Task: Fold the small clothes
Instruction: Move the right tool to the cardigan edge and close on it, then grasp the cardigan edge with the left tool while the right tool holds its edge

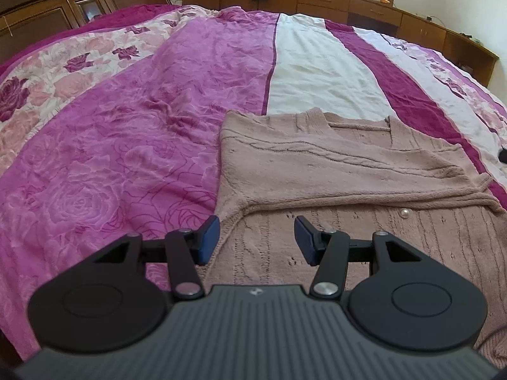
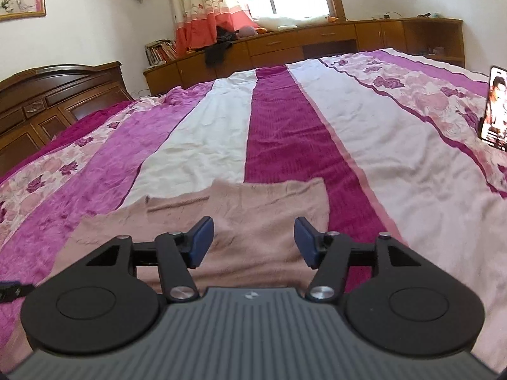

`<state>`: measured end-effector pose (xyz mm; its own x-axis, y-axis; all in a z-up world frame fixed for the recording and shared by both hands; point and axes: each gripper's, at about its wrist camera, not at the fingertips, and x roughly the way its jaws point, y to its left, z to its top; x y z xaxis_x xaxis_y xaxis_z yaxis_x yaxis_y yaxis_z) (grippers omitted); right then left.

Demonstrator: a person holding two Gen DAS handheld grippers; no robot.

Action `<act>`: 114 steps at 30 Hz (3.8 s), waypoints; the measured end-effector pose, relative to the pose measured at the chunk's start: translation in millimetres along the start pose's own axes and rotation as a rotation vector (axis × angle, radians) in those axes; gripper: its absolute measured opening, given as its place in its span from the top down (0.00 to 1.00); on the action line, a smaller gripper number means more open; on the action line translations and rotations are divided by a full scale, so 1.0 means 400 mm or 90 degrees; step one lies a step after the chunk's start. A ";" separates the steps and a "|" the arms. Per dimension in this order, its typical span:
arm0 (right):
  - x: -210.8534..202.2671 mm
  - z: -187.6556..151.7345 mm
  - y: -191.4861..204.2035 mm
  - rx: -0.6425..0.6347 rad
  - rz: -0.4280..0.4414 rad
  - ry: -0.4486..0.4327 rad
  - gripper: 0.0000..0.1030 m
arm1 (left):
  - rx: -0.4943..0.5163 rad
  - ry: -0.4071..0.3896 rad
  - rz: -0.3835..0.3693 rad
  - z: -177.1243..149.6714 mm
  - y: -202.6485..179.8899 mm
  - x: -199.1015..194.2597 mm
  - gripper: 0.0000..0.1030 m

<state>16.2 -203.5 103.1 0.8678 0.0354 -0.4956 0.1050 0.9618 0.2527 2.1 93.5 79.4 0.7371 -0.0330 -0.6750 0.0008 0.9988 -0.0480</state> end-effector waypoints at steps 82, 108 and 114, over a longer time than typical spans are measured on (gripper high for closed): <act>-0.253 -0.437 0.334 -0.485 0.246 0.401 0.44 | 0.132 0.046 -0.092 -0.186 -0.086 -0.137 0.48; -0.191 -0.386 0.288 -0.293 0.184 0.281 0.89 | 0.247 0.080 -0.236 -0.256 -0.172 -0.161 0.47; -0.191 -0.386 0.282 -0.273 0.184 0.267 0.89 | 0.299 0.089 -0.276 -0.285 -0.199 -0.163 0.47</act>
<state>-113.4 -55.7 41.2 0.5607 0.3279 -0.7603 -0.3821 0.9171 0.1138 -123.0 11.9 43.3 0.5085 -0.4084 -0.7580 0.5968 0.8018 -0.0317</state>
